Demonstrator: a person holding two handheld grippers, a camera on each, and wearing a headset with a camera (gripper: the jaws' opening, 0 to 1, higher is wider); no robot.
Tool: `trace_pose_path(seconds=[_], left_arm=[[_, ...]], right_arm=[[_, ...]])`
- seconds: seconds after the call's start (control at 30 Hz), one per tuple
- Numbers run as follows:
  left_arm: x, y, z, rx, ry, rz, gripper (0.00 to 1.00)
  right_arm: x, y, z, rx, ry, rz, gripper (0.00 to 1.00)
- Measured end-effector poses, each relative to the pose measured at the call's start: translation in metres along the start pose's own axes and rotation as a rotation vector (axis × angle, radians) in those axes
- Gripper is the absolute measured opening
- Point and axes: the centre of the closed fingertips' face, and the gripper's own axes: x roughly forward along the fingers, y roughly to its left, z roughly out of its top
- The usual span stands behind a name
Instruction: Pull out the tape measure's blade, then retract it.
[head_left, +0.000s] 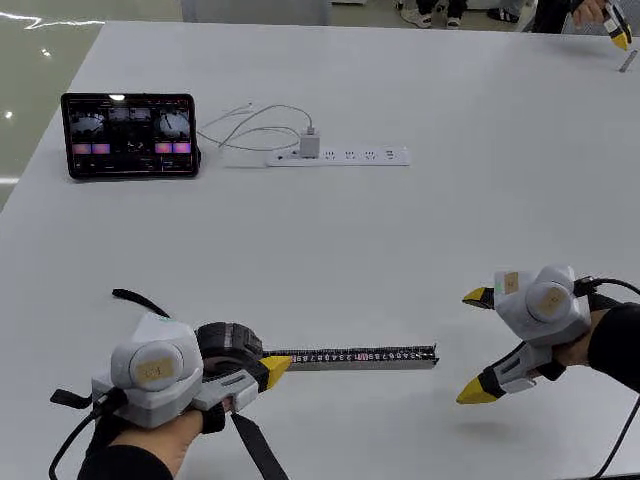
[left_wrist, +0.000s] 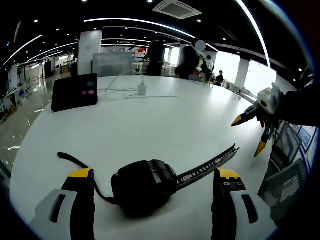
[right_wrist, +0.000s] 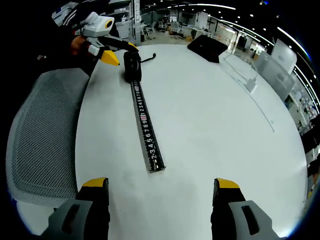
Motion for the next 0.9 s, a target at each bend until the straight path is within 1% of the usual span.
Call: trace_pose_path(seconds=[0.07,0.17,0.23,0.3,0.4,0.43,0.47,0.53,0.6,0.67,0.73,0.9], left_arm=[[0.001,0.003,-0.001,0.012,-0.006,0.025,0.97],[0.002,0.002,-0.003,-0.011,-0.007,0.025,0.98],[0.003,0.0,-0.005,-0.015,-0.003,0.022,0.99],[0.005,-0.002,-0.006,-0.024,-0.006,0.021,0.99],[0.008,-0.002,-0.003,-0.01,-0.024,0.054,0.99],[0.009,-0.001,-0.002,-0.01,-0.036,0.066,0.99],[0.01,-0.001,-0.002,-0.011,-0.037,0.071,0.99],[0.011,0.0,-0.002,-0.019,-0.045,0.082,0.99],[0.01,0.0,-0.001,-0.025,-0.056,0.09,0.99],[0.01,0.001,-0.001,-0.032,-0.066,0.095,0.99],[0.01,0.002,-0.002,-0.039,-0.064,0.096,0.99],[0.009,0.008,-0.003,-0.051,-0.072,0.113,0.99]], right_arm=[[0.002,0.0,0.001,-0.004,0.005,0.006,0.83],[0.005,0.0,0.003,-0.022,0.01,0.012,0.8],[0.007,0.0,0.003,-0.029,0.013,0.013,0.79],[0.009,0.0,0.003,-0.051,0.021,0.018,0.76],[0.014,0.002,0.003,-0.069,0.03,0.038,0.68],[0.016,0.004,0.002,-0.087,0.039,0.052,0.64],[0.017,0.005,0.002,-0.091,0.047,0.057,0.58],[0.021,0.005,-0.001,-0.086,0.066,0.062,0.52],[0.022,0.006,-0.001,-0.099,0.066,0.068,0.49],[0.022,0.006,0.0,-0.097,0.069,0.07,0.47],[0.023,0.005,0.0,-0.098,0.067,0.07,0.46],[0.026,0.006,0.004,-0.102,0.065,0.079,0.41]])
